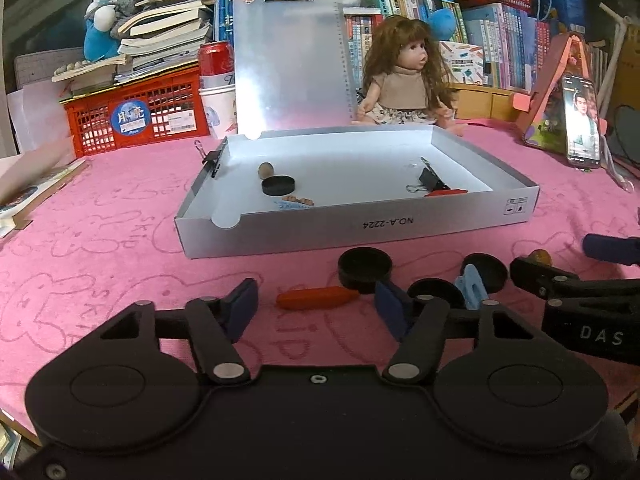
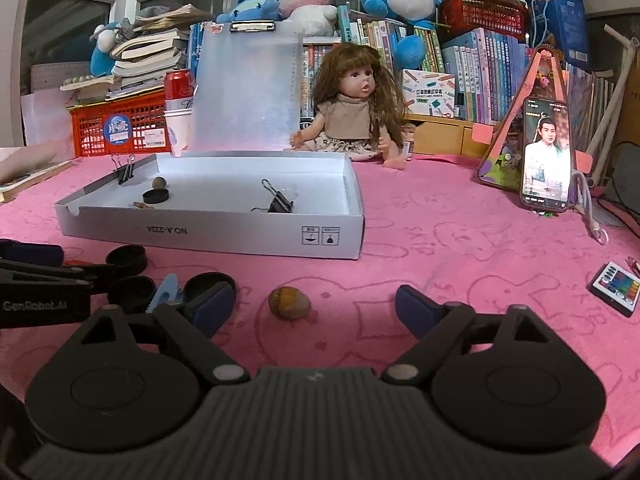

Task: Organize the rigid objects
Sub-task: 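Close the left tool on the red-handled stick while the right tool closes on a second walnut, then carry the red stick and walnut over the box, then open the left tool to drop the red stick while the right tool drops the walnut into the box, then move both tools back toward the black round caps on the tablecloth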

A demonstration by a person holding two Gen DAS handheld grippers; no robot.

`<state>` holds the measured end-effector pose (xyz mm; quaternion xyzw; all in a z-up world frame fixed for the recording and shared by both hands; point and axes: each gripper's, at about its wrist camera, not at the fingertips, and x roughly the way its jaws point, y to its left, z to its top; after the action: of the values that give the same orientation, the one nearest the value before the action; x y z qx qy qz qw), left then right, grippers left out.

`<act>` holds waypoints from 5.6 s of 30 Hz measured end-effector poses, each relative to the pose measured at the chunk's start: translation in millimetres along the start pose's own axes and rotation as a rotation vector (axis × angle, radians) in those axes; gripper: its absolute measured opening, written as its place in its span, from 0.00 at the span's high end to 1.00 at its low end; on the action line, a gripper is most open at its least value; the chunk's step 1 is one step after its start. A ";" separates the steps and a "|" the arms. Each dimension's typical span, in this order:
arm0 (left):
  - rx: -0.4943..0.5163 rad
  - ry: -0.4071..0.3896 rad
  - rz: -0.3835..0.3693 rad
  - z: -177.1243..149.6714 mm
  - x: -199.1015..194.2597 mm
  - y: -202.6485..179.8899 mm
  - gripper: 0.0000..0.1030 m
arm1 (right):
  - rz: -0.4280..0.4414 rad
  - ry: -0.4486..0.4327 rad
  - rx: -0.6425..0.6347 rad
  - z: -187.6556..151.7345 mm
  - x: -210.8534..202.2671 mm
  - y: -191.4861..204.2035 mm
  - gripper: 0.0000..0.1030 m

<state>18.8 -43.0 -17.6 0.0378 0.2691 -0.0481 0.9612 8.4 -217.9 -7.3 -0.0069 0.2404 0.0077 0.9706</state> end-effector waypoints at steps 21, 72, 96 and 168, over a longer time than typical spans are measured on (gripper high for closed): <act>-0.024 -0.011 -0.031 0.6 -11.1 1.1 0.59 | 0.042 0.002 0.019 -2.1 -0.7 7.5 0.66; -0.146 0.002 -0.089 96.9 24.6 48.7 0.59 | 0.074 0.029 0.133 73.5 34.7 -5.2 0.73; -0.189 0.078 -0.094 106.1 59.8 59.0 0.59 | 0.056 0.101 0.167 88.7 71.4 -8.8 0.73; -0.078 0.031 -0.136 71.6 7.4 39.8 0.21 | 0.042 0.081 0.096 72.3 35.7 0.7 0.19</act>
<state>66.3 -11.0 41.5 -0.0173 0.2878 -0.1021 0.9521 73.7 -215.6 40.0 0.0444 0.2799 0.0162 0.9589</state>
